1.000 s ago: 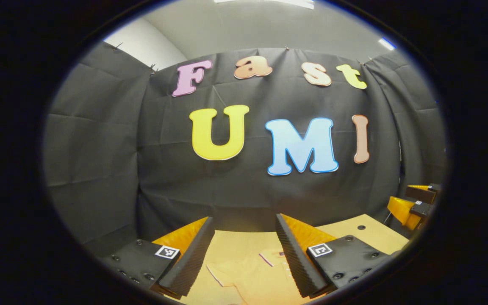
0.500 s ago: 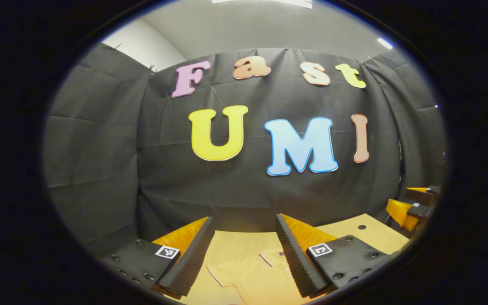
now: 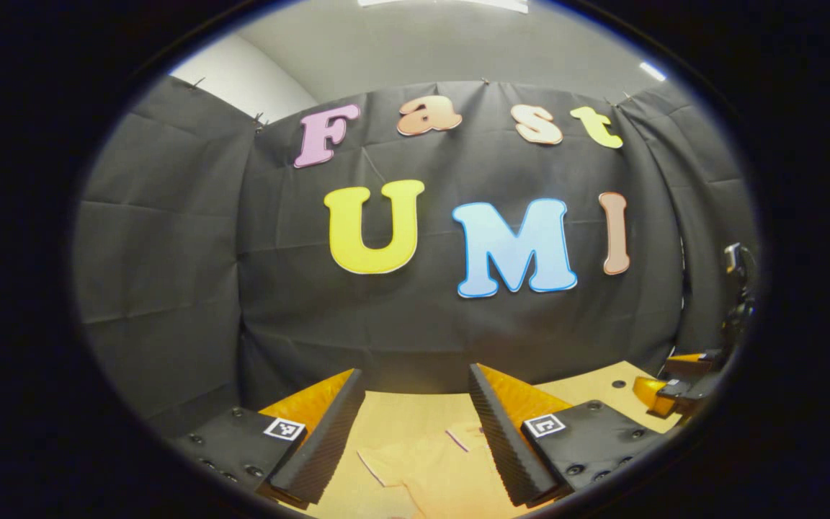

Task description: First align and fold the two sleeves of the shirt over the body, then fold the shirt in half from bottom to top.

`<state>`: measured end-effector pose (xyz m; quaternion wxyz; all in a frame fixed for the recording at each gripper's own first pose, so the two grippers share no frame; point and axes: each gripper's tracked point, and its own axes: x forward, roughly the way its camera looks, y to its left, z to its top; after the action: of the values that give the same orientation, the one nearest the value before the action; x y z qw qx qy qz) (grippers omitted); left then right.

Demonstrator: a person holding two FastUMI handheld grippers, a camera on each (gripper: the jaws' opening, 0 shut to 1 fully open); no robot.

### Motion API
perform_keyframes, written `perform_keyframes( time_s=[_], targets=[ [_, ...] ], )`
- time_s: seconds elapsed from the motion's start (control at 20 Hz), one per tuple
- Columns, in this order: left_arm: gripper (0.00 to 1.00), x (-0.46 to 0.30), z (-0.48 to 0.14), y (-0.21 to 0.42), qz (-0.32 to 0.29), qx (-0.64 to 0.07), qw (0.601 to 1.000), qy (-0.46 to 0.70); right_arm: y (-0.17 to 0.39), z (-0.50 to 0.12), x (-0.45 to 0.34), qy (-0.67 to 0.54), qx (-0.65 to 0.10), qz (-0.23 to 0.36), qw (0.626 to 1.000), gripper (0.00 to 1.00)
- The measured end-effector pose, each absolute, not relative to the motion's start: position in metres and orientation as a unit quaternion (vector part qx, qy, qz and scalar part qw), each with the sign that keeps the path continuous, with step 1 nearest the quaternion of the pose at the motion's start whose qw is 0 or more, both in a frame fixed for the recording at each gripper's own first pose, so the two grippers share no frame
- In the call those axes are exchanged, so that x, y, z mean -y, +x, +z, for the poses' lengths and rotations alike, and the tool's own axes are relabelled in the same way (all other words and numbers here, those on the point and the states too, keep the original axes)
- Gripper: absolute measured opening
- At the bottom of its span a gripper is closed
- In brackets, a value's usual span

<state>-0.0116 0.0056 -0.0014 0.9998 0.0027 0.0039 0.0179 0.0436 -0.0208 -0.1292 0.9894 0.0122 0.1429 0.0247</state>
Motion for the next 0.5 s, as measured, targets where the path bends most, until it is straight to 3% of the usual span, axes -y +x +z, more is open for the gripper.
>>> perform_keyframes(
  time_s=[0.5],
  targets=[
    [0.94,-0.038,-0.013,-0.023,0.057,-0.023,0.998,0.008,0.058,-0.273,0.035,0.013,-0.299,0.018,0.954,0.98]
  ],
)
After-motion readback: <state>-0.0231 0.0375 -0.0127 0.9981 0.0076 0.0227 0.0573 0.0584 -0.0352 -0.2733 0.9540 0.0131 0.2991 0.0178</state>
